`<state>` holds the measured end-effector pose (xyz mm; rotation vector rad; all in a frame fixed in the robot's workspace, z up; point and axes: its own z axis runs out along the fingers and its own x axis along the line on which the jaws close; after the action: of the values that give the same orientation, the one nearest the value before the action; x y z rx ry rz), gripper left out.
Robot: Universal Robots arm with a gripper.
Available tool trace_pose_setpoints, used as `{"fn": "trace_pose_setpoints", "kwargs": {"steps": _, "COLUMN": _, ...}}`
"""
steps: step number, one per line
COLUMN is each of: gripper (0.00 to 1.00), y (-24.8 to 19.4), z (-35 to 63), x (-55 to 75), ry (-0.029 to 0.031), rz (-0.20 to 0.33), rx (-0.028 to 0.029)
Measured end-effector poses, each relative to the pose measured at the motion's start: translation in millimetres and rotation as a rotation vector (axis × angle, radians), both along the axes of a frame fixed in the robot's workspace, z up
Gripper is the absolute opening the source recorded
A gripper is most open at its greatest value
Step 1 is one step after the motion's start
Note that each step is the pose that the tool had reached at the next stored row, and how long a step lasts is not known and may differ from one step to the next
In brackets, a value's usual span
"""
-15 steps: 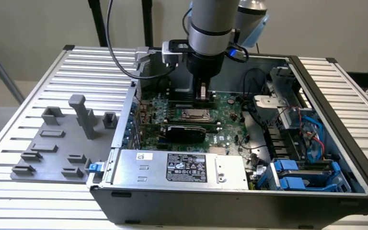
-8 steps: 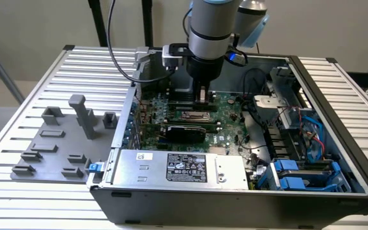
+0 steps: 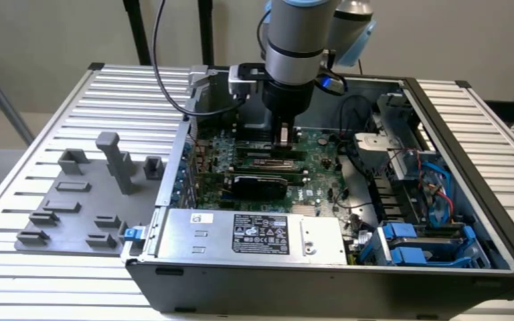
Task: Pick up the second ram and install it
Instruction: 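Insert the second ram into the second slot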
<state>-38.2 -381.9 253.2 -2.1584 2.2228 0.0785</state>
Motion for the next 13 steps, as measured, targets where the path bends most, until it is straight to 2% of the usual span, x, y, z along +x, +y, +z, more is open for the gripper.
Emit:
{"fn": "trace_pose_setpoints", "kwargs": {"steps": 1, "gripper": 0.14, "y": 0.0, "z": -0.6, "x": 0.0, "ry": 0.0, "rz": 0.0, "rx": -0.0061}}
{"fn": "trace_pose_setpoints", "kwargs": {"steps": 4, "gripper": 0.14, "y": 0.0, "z": -3.0, "x": 0.2, "ry": 0.0, "rz": -0.001, "rx": -0.0182}}
{"fn": "trace_pose_setpoints", "kwargs": {"steps": 8, "gripper": 0.14, "y": 0.0, "z": -6.3, "x": 0.1, "ry": 0.0, "rz": -0.002, "rx": -0.029}}
{"fn": "trace_pose_setpoints", "kwargs": {"steps": 10, "gripper": 0.14, "y": 0.0, "z": -7.3, "x": 0.1, "ry": 0.0001, "rz": -0.002, "rx": -0.0318}}
{"fn": "trace_pose_setpoints", "kwargs": {"steps": 13, "gripper": 0.14, "y": -0.4, "z": -9.6, "x": 0.0, "ry": 0.0, "rz": -0.002, "rx": -0.032}}
